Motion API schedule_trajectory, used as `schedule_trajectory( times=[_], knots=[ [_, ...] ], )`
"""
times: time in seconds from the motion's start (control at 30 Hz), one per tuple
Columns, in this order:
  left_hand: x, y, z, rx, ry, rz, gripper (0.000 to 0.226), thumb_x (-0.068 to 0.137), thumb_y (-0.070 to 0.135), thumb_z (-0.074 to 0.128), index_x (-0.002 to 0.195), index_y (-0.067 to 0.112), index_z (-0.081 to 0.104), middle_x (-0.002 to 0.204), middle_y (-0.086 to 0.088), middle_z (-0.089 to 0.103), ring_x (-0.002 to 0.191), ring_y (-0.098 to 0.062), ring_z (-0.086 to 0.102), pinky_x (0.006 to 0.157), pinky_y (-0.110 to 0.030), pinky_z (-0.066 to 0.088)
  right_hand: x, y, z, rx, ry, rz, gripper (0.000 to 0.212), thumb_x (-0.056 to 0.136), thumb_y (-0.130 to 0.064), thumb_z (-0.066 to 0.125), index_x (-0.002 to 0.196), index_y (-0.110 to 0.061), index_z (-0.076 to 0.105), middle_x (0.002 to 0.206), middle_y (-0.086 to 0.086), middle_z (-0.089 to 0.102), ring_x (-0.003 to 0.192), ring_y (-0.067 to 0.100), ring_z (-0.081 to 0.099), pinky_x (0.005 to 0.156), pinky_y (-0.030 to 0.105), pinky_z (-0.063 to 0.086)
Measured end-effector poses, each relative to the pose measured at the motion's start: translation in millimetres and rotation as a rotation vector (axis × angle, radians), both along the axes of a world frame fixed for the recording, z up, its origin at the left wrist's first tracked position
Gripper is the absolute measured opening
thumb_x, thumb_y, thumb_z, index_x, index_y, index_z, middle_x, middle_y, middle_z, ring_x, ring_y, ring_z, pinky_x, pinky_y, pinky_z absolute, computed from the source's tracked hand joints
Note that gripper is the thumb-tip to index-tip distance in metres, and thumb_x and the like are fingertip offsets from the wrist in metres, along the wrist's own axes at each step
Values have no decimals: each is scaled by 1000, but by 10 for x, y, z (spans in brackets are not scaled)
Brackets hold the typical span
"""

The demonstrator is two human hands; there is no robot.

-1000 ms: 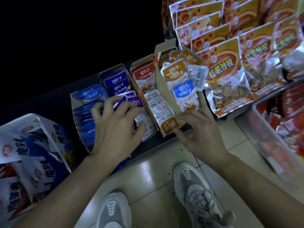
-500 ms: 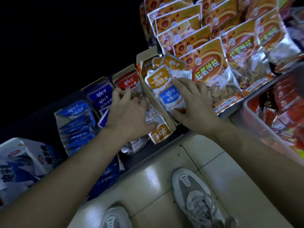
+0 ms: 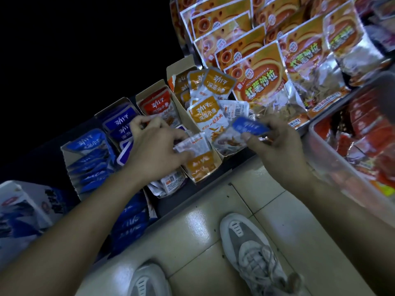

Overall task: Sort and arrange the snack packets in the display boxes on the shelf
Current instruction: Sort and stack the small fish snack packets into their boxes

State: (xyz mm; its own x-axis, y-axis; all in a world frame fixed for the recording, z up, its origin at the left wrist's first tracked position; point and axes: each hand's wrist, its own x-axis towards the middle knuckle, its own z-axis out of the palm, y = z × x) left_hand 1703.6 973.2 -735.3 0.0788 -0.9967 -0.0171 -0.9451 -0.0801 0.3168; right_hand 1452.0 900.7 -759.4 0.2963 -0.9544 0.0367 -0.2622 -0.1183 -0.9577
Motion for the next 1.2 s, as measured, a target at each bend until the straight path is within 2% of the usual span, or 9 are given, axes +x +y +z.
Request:
schedule_trajectory(
  times=[0.1, 0.17, 0.37, 0.47, 0.6, 0.77, 0.93, 1.07, 1.2],
  knots=[
    [-28, 103, 70, -132, 323, 140, 21, 83, 54, 68, 97, 40, 66, 92, 15, 66, 107, -8, 55, 106, -31, 30, -40, 35, 58, 169, -253, -127, 16, 92, -13, 70, 104, -8, 61, 104, 19, 69, 92, 29, 70, 66, 32, 59],
    [-89, 166, 184, -211, 553, 250, 19, 88, 33, 77, 103, 33, 65, 95, 18, 68, 98, -4, 65, 87, -24, 54, -61, 59, 86, 210, -283, -170, 20, 92, -13, 69, 108, -4, 61, 103, 21, 69, 92, 31, 71, 67, 30, 59],
    [-202, 281, 320, -424, 764, 383, 34, 89, 12, 76, 117, 17, 58, 77, 13, 69, 67, -5, 67, 62, -17, 54, -100, 139, 52, 235, -360, -274, 18, 92, -15, 69, 110, -12, 68, 104, 21, 70, 97, 44, 67, 74, 49, 61],
    [-232, 225, 406, -494, 848, 397, 36, 88, 12, 77, 116, 12, 55, 84, 13, 72, 74, -7, 71, 65, -21, 57, -134, 220, 12, 258, -344, -286, 24, 92, -16, 70, 115, -9, 68, 102, 21, 71, 96, 48, 66, 77, 58, 59],
    [-402, 1, 446, -513, 866, 314, 40, 85, 4, 79, 116, 8, 54, 106, 8, 69, 91, -5, 72, 69, -21, 59, -151, 324, 17, 265, -313, -278, 23, 91, -14, 70, 112, -6, 68, 97, 15, 73, 85, 38, 69, 68, 44, 56],
    [-417, -219, 304, -378, 477, 168, 59, 81, 30, 83, 130, 25, 51, 118, 19, 58, 108, -1, 59, 86, -31, 56, -111, 418, 74, 190, -238, -173, 14, 92, -10, 68, 106, -6, 67, 88, 8, 73, 75, 12, 68, 60, 25, 54],
    [31, -24, 164, -390, 44, 111, 25, 92, 44, 64, 107, 25, 68, 99, 10, 71, 100, -20, 61, 93, -36, 34, -72, 306, 39, 164, -203, -77, 16, 93, -15, 68, 109, -11, 67, 99, 14, 74, 94, 33, 71, 85, 56, 56],
    [99, 25, 29, -32, -456, -70, 68, 86, 73, 35, 114, 23, 73, 108, 6, 73, 109, -22, 51, 95, -45, 23, -30, 163, 16, 129, -114, 12, 15, 95, -16, 67, 110, -18, 66, 102, 7, 73, 97, 26, 71, 83, 56, 56],
    [-8, -143, 107, 204, -622, -114, 89, 77, 87, 16, 117, 24, 66, 107, 10, 67, 107, -17, 42, 94, -49, 20, -30, 121, -57, 118, -36, 44, 18, 95, -23, 67, 112, -21, 63, 103, 2, 72, 95, 22, 71, 80, 54, 56]
  ],
)
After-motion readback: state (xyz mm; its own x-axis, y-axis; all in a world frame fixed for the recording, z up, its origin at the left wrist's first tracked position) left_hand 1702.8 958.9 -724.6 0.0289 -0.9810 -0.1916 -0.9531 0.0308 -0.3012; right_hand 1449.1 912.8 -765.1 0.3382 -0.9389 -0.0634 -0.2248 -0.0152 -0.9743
